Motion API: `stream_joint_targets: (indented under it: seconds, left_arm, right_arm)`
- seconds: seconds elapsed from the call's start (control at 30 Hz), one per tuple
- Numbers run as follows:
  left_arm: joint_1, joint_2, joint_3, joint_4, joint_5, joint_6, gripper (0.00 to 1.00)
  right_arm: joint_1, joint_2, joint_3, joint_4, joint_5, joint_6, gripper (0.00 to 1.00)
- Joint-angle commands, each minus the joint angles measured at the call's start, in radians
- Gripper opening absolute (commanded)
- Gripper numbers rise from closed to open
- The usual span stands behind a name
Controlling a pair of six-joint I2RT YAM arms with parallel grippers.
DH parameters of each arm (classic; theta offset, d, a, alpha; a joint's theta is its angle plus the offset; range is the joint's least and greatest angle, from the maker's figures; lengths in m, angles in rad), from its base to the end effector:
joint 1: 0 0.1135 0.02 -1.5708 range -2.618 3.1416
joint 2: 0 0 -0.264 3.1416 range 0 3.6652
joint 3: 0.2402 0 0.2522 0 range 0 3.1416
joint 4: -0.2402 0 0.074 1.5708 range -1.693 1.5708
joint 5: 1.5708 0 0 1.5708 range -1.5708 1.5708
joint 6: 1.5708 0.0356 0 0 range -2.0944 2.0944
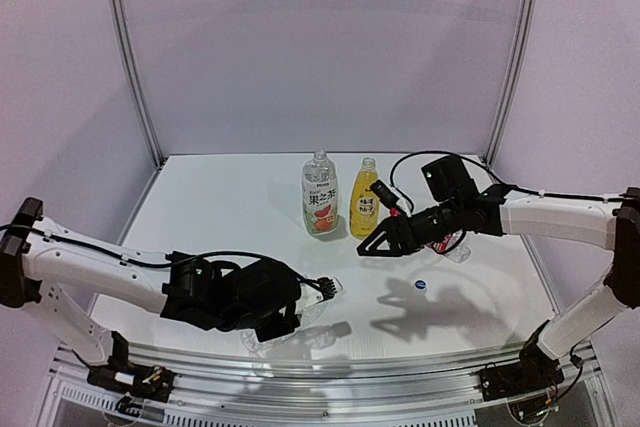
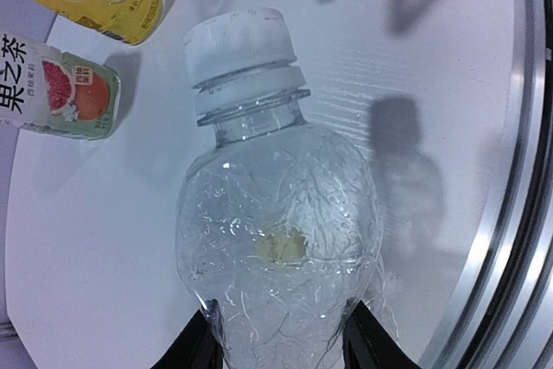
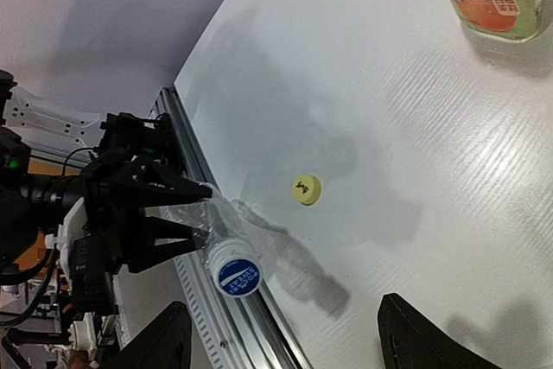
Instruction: Unscrew the bottle caps
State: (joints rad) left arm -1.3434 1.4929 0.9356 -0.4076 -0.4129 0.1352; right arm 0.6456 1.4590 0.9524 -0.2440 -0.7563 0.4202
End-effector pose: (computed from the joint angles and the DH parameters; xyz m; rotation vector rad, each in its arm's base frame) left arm 0.0815 -0.2889 0.2104 1.5123 1.8935 -0.0125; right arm 0.2304 0.2042 0.2413 -0.6967 2.3893 1.3809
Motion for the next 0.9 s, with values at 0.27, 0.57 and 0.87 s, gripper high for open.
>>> stream_joint_targets:
  seconds: [0.27, 0.57, 0.87]
  left_arm:
    - [-0.063, -0.094, -0.091, 0.133, -0.154, 0.052, 0.06]
    - [-0.071, -0.090, -0.097, 0.140, -0.155, 0.069, 0.00]
    - [-0.076, -0.089, -0.100, 0.143, -0.181, 0.079, 0.00]
  right_arm:
    - [0.078, 0.112, 0.052, 0.035, -0.042, -0.007, 0.74]
    - [0.133, 0.148, 0.080, 0.030, -0.049, -0.025, 0.71]
    - [0.165, 0.171, 0.099, 0.026, -0.108, -0.028, 0.66]
